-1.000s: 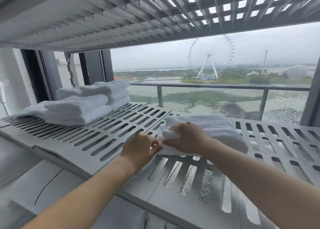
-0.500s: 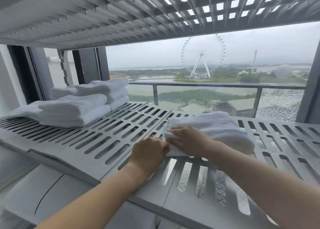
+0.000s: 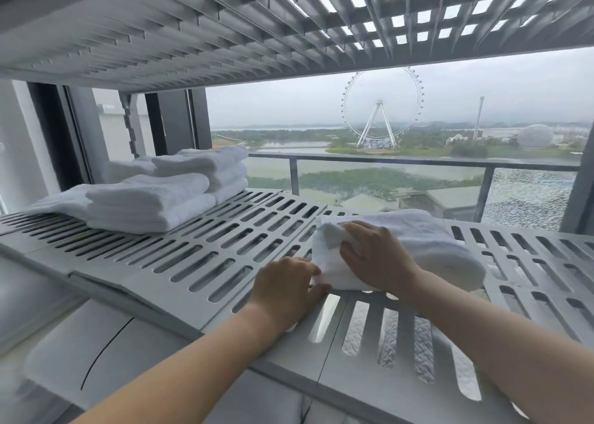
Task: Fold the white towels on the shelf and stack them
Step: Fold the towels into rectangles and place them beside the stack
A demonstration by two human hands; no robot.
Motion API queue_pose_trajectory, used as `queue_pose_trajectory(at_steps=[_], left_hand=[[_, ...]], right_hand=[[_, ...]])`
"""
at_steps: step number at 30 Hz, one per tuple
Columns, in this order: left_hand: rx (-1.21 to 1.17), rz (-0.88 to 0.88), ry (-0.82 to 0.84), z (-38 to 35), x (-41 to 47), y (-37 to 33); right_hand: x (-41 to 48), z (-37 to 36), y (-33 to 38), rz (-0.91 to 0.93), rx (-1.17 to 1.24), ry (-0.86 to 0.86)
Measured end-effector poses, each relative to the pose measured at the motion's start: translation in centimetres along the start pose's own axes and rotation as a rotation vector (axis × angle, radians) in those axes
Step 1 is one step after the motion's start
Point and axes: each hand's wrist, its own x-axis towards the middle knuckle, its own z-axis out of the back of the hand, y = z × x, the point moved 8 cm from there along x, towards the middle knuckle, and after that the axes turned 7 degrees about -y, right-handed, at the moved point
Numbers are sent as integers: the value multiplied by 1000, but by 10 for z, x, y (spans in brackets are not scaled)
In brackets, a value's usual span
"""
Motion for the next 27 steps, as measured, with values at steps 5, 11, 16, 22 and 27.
queue_pose_trajectory(at_steps=[5,11,16,22,27], left_hand=[[1,-11,8,-1,-1,0],[-9,20,-43,15,4,10],[-102,-12,-110,29,14,0],[44,-119,-73,22,17,-11],[134,-90,-46,17,17,-4]], right_hand=[[-7,-20,12,78,9,259],[-9,-29,11,50,-64,353],[-9,-32,9,60,-111,354],[-16,-7,-17,110,-253,401],[-35,43,-57,94,-393,341]])
